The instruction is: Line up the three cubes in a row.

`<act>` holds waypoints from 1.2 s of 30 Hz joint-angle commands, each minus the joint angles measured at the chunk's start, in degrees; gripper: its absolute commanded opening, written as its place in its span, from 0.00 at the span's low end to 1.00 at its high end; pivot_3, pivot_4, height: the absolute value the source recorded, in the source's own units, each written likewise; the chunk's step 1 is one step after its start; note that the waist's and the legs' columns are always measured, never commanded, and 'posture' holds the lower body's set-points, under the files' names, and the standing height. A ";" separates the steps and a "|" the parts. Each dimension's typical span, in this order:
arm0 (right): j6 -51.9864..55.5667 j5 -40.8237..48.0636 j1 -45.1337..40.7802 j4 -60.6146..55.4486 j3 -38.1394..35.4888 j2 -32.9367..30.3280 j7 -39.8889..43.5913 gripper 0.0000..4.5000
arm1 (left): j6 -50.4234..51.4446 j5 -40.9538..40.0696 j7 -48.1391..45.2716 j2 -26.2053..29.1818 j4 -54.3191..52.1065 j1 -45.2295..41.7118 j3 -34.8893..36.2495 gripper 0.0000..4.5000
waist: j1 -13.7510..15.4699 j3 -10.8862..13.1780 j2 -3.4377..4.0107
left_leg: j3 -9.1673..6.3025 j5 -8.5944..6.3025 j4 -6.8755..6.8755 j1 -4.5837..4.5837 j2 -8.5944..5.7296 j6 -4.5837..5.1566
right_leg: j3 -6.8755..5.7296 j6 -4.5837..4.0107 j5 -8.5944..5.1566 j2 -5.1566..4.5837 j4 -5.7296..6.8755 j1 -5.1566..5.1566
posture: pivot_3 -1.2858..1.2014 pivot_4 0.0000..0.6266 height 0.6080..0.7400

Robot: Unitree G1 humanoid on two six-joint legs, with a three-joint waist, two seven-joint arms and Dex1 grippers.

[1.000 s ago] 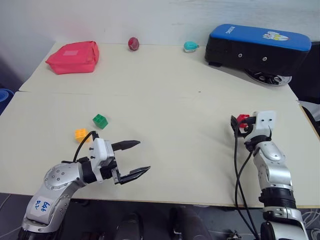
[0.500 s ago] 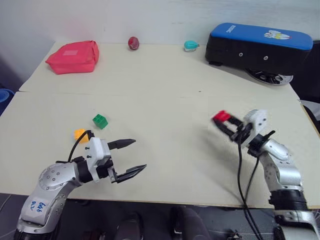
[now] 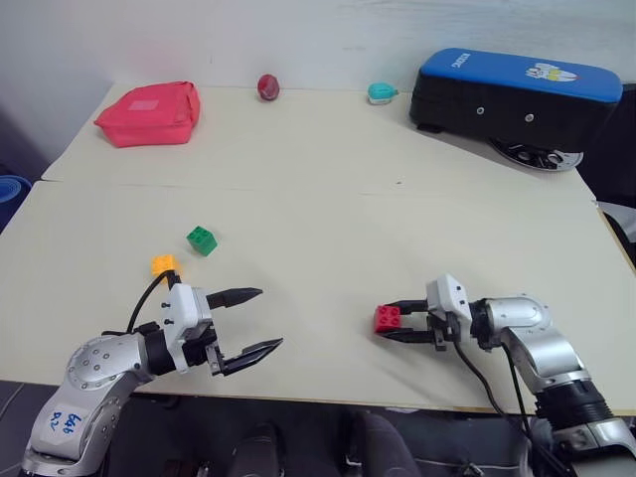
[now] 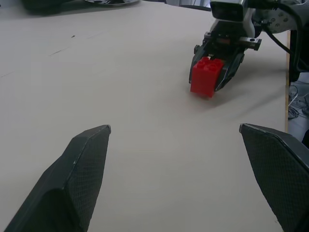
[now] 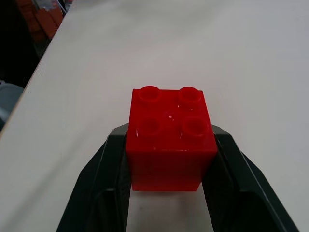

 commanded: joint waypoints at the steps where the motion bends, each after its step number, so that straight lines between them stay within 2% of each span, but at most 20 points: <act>1: -3.43 -0.36 -1.22 3.14 -1.05 -0.17 2.11 0.33 | -0.78 -0.37 0.19 0.12 -1.08 0.11 1.54 1.00 | 0.08 0.00 0.00 | 0.00 0.00 0.00 0.00 0.00 0.00 | 0.00 0.00 0.00 -0.01 0.00 0.00 | 0.52 0.24 1.00; 4: -5.22 -0.54 -2.33 6.31 -1.21 -0.50 3.94 0.33 | -0.79 -0.54 -0.02 0.34 -0.84 0.16 1.94 1.00 | 0.10 0.00 0.00 | 0.00 0.00 0.01 0.00 0.00 0.00 | 0.00 0.00 0.00 -0.01 0.00 0.01 | 0.52 0.24 1.00; 8: -7.51 -0.02 -4.30 7.50 -1.43 -0.77 6.43 0.62 | -0.70 -0.49 -0.46 0.52 -0.64 0.38 2.34 1.00 | 0.09 0.00 0.00 | 0.00 0.00 0.04 0.00 0.00 0.00 | -0.01 0.00 0.00 -0.01 0.00 0.02 | 0.52 0.24 1.00; 13: -4.32 3.79 -4.12 1.34 -4.45 -2.54 6.95 1.00 | -1.24 -0.54 -0.65 0.98 0.03 4.16 6.71 1.00 | -0.22 0.01 0.01 | 0.01 0.00 0.00 -0.01 0.02 0.00 | 0.00 0.00 0.00 0.00 0.01 -0.02 | 0.52 0.24 1.00; 16: 0.24 7.55 -2.55 -4.89 -7.88 -4.65 5.51 1.00 | -2.80 -0.18 0.30 -0.07 1.05 9.26 12.58 1.00 | -0.13 0.01 0.01 | -0.01 0.00 0.00 0.01 0.03 0.00 | -0.01 0.00 0.00 -0.01 0.01 -0.01 | 0.52 0.24 1.00; 20: 3.87 16.23 2.51 -12.78 -13.67 -5.44 6.96 1.00 | -7.48 1.13 3.87 -5.40 4.03 18.03 21.79 1.00 | 0.04 0.00 -0.01 | -0.05 -0.06 -0.07 0.00 0.04 0.05 | -0.04 -0.02 -0.01 -0.03 -0.09 0.01 | 0.52 0.24 1.00; 25: -1.15 18.68 6.75 -12.07 -19.46 0.32 3.16 1.00 | -15.10 3.82 10.27 -14.22 7.92 24.70 29.74 1.00 | 0.09 -0.02 -0.17 | -0.06 -0.15 -0.03 -0.01 0.01 0.14 | -0.06 -0.01 -0.01 -0.07 -0.16 0.06 | 0.52 0.24 1.00; 27: -5.37 15.91 8.45 -9.87 -19.91 2.44 2.44 1.00 | -17.02 3.53 14.62 -18.97 9.86 26.22 32.76 1.00 | 0.08 -0.03 -0.18 | -0.05 -0.16 0.01 0.01 0.00 0.15 | -0.06 -0.01 -0.01 -0.07 -0.14 0.09 | 0.52 0.24 1.00; 29: -3.05 17.20 10.22 -9.17 -19.59 2.92 3.10 1.00 | -17.67 1.88 17.57 -22.58 10.62 26.90 34.63 1.00 | 0.10 -0.05 -0.22 | -0.05 -0.19 0.00 0.02 0.00 0.17 | -0.06 -0.01 0.00 -0.08 -0.16 0.12 | 0.52 0.24 1.00; 33: -5.67 16.85 10.56 -7.81 -19.92 4.13 3.28 1.00 | -17.43 0.54 17.43 -23.27 9.63 26.64 33.99 1.00 | 0.16 -0.04 -0.26 | -0.05 -0.20 0.02 -0.01 0.00 0.18 | -0.08 -0.01 0.00 -0.08 -0.15 0.09 | 0.52 0.24 1.00; 36: -6.53 16.91 9.08 -8.28 -19.75 4.93 2.36 1.00 | -14.03 -2.52 17.61 -19.93 6.51 22.94 32.47 1.00 | 0.13 -0.04 -0.26 | -0.05 -0.20 0.04 0.01 0.00 0.18 | -0.08 -0.01 0.00 -0.07 -0.12 0.10 | 0.52 0.24 1.00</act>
